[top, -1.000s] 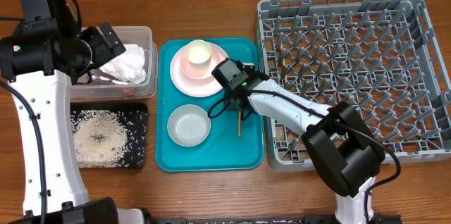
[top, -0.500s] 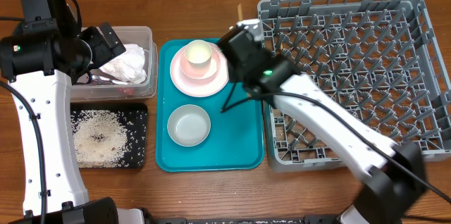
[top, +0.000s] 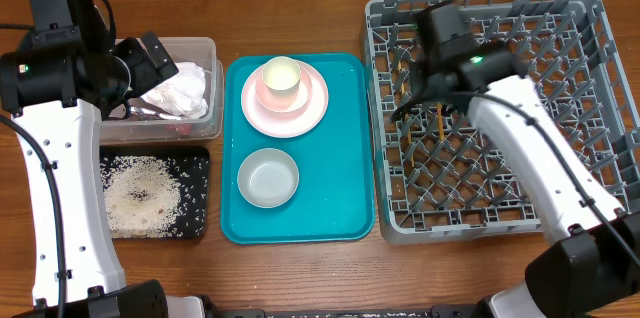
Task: Sort waste into correct bins and load items into the dishwasher
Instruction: 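Carry the chopstick right and insert it into the grey rack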
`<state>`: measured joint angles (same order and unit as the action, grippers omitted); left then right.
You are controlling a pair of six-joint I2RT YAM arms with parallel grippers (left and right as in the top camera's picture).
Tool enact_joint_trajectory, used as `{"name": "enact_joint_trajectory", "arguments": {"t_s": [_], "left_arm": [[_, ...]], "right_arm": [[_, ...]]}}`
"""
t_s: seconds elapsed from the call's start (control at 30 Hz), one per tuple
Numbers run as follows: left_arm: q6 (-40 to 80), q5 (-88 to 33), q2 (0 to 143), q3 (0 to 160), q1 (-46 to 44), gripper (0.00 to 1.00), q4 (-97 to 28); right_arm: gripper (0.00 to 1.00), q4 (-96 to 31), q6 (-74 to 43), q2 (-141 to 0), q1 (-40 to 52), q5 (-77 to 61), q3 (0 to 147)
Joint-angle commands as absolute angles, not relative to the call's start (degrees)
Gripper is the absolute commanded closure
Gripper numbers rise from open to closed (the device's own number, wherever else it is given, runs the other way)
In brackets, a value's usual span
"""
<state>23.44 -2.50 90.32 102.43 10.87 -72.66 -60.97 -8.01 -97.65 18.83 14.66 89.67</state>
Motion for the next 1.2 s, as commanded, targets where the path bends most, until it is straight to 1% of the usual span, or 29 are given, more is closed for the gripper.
{"name": "enact_joint_trajectory", "arguments": {"t_s": [0.0,0.4,0.63,0.77,1.1,1.17], "left_arm": [[22.7,-2.1,90.0,103.4,10.9,0.0,-72.6],[22.7,-2.1,90.0,103.4,10.9,0.0,-72.6],[22.7,-2.1,90.1,103.4,10.9,0.0,-72.7],[22.7,-2.1,90.1,103.4,10.9,0.0,-72.6],[22.7,-2.1,90.1,103.4,10.9,0.0,-72.6],[22.7,-2.1,90.1,103.4,10.9,0.0,-72.6]], "right_arm": [[0.96,-60.8,-5.5,-97.6,16.1,4.0,90.1],[0.96,-62.6,-5.5,-99.4,14.9,0.7,88.9],[0.95,-57.9,-5.9,-101.0,14.9,0.8,83.6],[0.92,-56.4,-5.9,-102.0,14.9,0.8,82.2],[0.91,-55.6,-5.9,-102.1,14.9,4.4,81.4],[0.88,-55.6,-5.9,-102.1,14.9,4.4,81.4]]}}
